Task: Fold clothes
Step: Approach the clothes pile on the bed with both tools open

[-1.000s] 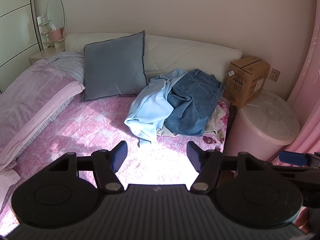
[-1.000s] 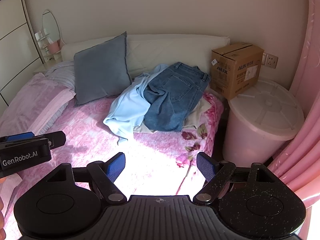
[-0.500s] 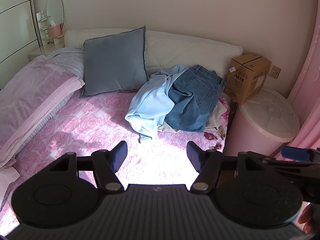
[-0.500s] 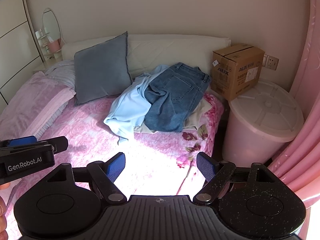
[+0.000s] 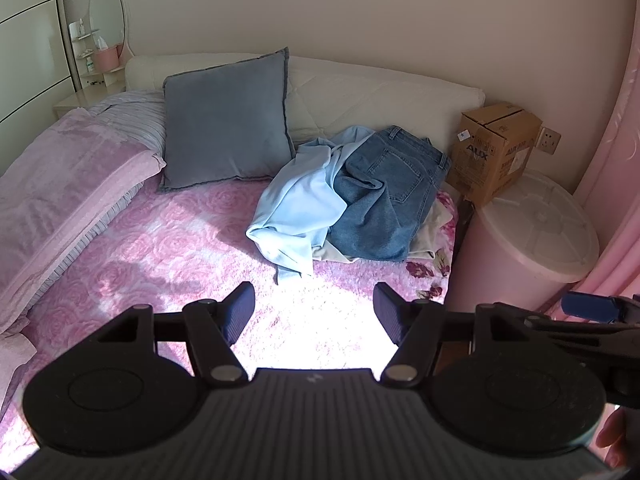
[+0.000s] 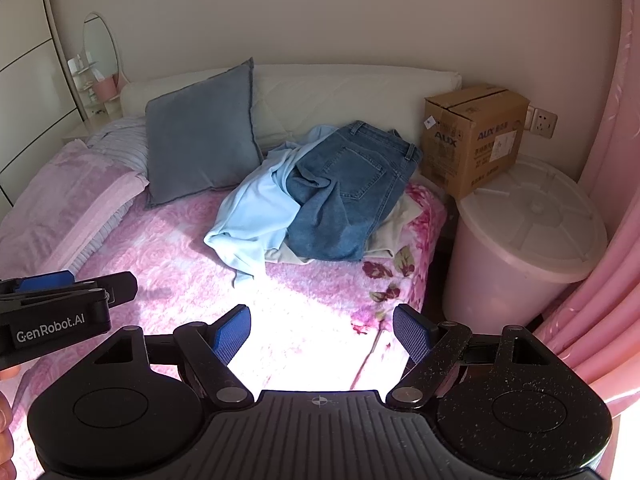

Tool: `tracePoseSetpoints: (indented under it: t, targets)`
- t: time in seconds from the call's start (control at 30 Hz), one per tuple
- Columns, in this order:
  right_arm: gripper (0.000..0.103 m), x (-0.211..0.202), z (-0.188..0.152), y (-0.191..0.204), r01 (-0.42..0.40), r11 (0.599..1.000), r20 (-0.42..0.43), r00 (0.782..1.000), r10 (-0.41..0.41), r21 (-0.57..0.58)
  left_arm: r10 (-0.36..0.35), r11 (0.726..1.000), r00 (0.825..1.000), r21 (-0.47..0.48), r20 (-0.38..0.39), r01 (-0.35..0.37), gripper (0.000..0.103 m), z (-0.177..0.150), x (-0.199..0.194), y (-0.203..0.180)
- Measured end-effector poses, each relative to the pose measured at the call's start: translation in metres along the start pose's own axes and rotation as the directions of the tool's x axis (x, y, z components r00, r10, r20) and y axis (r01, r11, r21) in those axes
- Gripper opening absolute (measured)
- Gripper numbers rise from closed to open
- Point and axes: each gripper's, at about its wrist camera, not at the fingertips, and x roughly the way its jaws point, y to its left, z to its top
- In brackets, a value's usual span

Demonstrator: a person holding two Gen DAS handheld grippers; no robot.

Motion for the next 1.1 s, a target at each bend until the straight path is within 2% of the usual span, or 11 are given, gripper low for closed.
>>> tracePoseSetpoints:
  t: [0.53, 0.8, 1.1]
  targets:
    - [0.081, 0.008, 0.009, 0.006, -0.014, 1.000, -0.011, 1.000, 0.014, -0.012, 0.025, 0.999, 1.000, -0.036, -0.018, -0.026, 0.062, 0.002, 0.006, 0.012]
    - [0.081, 0.010, 0.019, 0.000, -0.078, 0.997, -0.017, 0.997, 0.078, 0.028, 0.043, 0.997, 0.999, -0.056, -0.009, -0.043, 0.062, 0.004, 0.002, 0.021]
    - [0.081, 0.026, 0.027, 0.012, -0.144, 0.989, -0.044, 0.989, 0.142, -0.026, 0.073, 0.991, 0.997, -0.106, -0.033, -0.076, 0.062, 0.006, 0.013, 0.033]
